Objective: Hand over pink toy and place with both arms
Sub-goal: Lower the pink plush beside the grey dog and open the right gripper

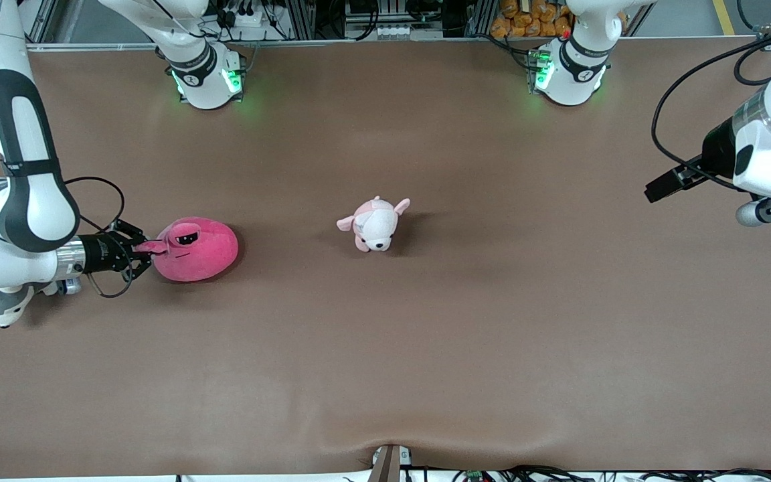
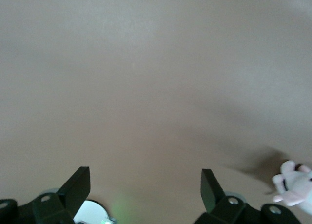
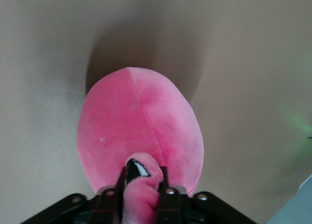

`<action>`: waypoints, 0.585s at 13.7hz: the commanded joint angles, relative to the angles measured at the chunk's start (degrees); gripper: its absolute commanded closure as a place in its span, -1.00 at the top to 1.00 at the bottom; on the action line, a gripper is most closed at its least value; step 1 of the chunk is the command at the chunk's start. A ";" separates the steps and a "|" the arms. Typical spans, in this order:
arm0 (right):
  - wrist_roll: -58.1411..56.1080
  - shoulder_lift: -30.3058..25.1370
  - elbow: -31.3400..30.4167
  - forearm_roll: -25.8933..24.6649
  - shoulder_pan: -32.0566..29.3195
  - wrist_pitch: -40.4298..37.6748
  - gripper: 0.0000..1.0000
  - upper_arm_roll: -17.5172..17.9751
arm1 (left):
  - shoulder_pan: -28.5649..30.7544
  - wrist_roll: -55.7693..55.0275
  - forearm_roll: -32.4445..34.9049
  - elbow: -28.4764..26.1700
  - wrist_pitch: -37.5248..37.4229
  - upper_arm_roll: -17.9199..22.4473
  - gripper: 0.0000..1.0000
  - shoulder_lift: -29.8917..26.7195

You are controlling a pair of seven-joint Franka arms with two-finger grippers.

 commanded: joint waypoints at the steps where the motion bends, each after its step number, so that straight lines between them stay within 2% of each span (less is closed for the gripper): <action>1: -1.17 -1.99 1.39 1.20 -2.49 -2.26 1.00 1.30 | -1.92 8.57 2.25 -0.65 -0.46 3.44 1.00 -2.23; 3: -0.56 -1.99 12.68 1.47 -1.36 -10.31 1.00 1.73 | -9.72 11.31 1.81 -2.13 -0.46 12.21 1.00 -4.25; 4: -0.30 -1.99 18.58 1.47 0.30 -14.63 1.00 1.82 | -12.02 11.50 0.94 -3.54 0.15 15.30 1.00 -5.39; 6: -0.64 -2.43 25.90 1.91 2.07 -20.88 1.00 2.69 | -14.15 12.02 -0.30 -7.75 2.08 18.05 1.00 -8.37; 8: -0.38 -3.30 34.41 3.57 4.44 -21.26 1.00 5.33 | -15.47 13.78 -0.30 -13.37 5.15 19.90 1.00 -12.41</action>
